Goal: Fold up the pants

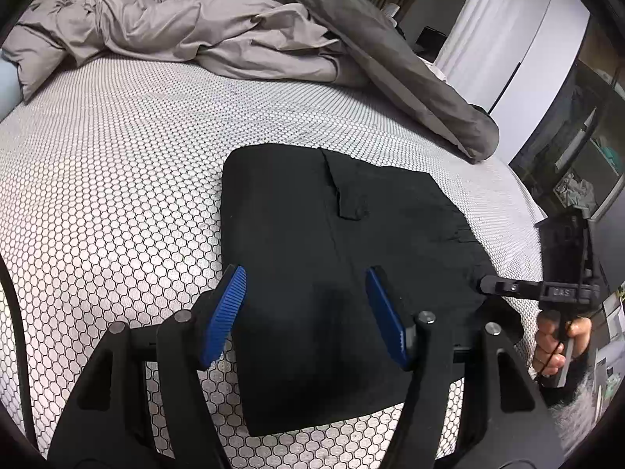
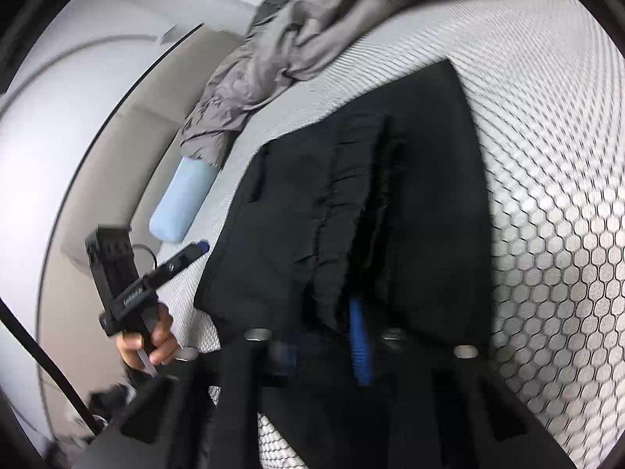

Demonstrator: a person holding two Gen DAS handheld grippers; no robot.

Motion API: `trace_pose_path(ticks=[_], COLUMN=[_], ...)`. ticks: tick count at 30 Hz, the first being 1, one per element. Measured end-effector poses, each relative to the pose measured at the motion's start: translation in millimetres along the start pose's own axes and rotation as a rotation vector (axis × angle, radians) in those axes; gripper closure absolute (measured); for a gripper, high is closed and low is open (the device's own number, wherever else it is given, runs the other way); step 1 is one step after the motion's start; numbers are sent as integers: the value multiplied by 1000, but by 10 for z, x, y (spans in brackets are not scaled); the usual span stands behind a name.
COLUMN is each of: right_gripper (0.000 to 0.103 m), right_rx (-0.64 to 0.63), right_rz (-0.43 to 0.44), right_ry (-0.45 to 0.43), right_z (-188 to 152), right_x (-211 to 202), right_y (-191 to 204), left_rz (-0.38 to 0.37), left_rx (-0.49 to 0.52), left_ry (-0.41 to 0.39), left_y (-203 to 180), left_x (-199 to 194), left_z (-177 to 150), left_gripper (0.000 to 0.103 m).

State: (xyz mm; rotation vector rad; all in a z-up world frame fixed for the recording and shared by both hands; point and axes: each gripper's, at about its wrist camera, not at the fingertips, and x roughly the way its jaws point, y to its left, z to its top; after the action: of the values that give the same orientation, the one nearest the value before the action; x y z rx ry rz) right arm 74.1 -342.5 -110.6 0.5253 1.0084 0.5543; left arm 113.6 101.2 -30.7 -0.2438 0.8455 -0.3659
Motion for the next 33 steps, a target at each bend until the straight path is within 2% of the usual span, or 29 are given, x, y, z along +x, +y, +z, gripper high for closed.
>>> trace_pose_path(ticks=[3, 4, 6, 9, 11, 12, 13, 17, 20, 23, 25, 27, 30, 33], right_gripper=[84, 80, 71, 70, 76, 84, 87, 89, 90, 88, 85, 84, 73, 61], right_rx=[-33, -23, 34, 99, 78, 59, 67, 67, 40, 71, 55, 64, 31, 65], right_rz=[4, 3, -1, 29, 35, 58, 79, 106, 65, -30, -148, -150, -123, -169], right_ry=[6, 16, 61, 71, 54, 36, 18, -63, -101, -81, -43, 28, -21, -135], right_z=[3, 1, 8, 30, 31, 33, 37, -13, -190, -361, -411, -410, -365, -263], right_x=[16, 35, 121, 229, 206, 180, 139, -205, -487, -491, -358, -252, -425, -594], right_y=[116, 90, -32, -193, -161, -132, -106, 49, 235, 195, 120, 71, 125, 48], left_rz=[3, 4, 11, 13, 16, 18, 20, 18, 13, 15, 26, 23, 15, -17], left_rx=[6, 8, 12, 16, 18, 19, 18, 10, 11, 10, 9, -3, -16, -13], left_ry=[9, 13, 21, 26, 25, 25, 25, 19, 14, 19, 32, 56, 97, 132], left_y=[-40, -44, -44, -44, -44, -41, -38, -23, -19, -14, -6, 8, 22, 9], left_x=[-2, 1, 18, 32, 34, 36, 38, 18, -6, 6, 47, 107, 200, 269], left_z=[8, 3, -8, -6, -3, -3, -2, 13, 23, 27, 22, 5, -29, -71], left_gripper=[42, 42, 42, 42, 42, 42, 42, 42, 42, 42, 42, 42, 42, 43])
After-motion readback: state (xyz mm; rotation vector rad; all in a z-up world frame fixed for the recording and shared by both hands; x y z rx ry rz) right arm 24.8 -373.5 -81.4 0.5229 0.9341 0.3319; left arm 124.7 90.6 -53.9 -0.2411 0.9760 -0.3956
